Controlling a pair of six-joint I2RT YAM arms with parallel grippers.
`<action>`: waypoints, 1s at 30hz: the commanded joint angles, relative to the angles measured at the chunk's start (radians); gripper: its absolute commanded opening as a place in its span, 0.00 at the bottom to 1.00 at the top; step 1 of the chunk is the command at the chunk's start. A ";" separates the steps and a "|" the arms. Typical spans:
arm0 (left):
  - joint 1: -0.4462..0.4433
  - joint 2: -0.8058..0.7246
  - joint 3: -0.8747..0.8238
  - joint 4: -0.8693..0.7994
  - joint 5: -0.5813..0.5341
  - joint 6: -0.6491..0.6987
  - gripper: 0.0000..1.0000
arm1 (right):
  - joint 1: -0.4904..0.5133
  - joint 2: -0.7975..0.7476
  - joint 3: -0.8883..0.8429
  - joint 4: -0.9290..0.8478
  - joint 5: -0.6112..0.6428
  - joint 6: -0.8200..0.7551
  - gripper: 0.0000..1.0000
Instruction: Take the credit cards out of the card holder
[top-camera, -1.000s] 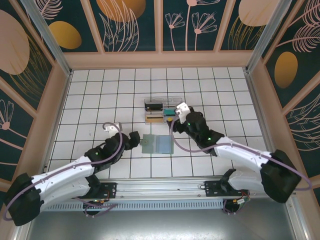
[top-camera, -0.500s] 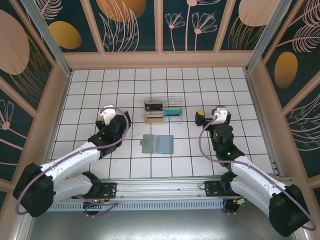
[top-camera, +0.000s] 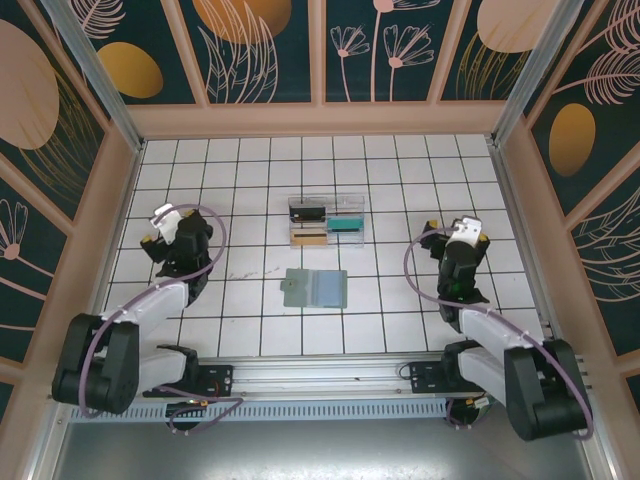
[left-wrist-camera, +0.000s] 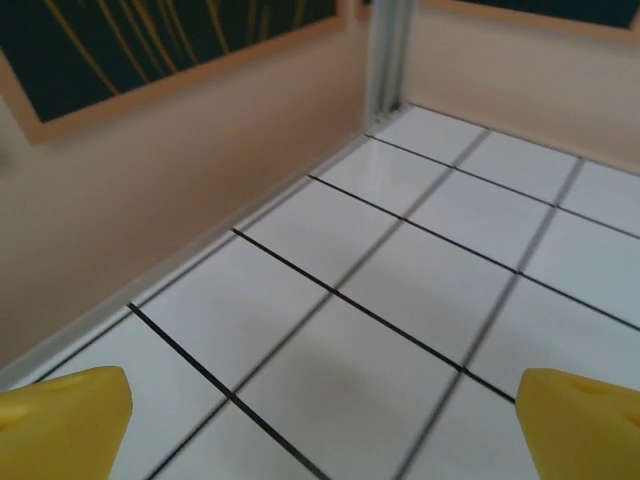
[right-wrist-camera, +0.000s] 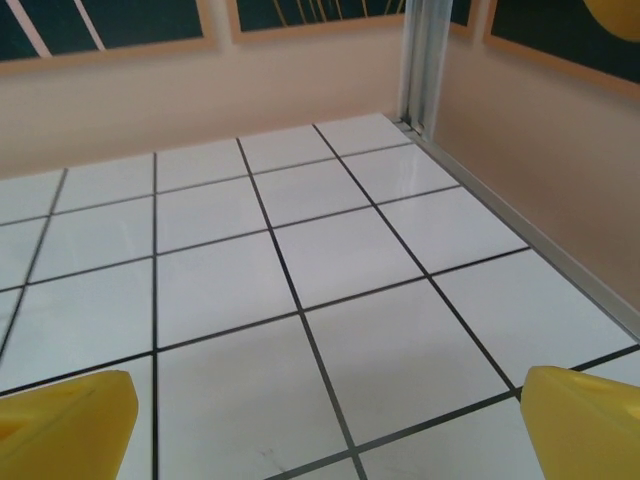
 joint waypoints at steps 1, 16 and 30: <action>0.085 0.092 -0.042 0.208 0.010 -0.011 0.99 | -0.029 0.098 0.052 0.154 -0.016 -0.016 0.99; 0.142 0.178 -0.218 0.765 0.305 0.189 0.99 | -0.204 0.470 0.033 0.558 -0.408 -0.039 0.99; 0.142 0.268 -0.224 0.862 0.504 0.277 0.99 | -0.208 0.472 0.032 0.552 -0.401 -0.032 0.99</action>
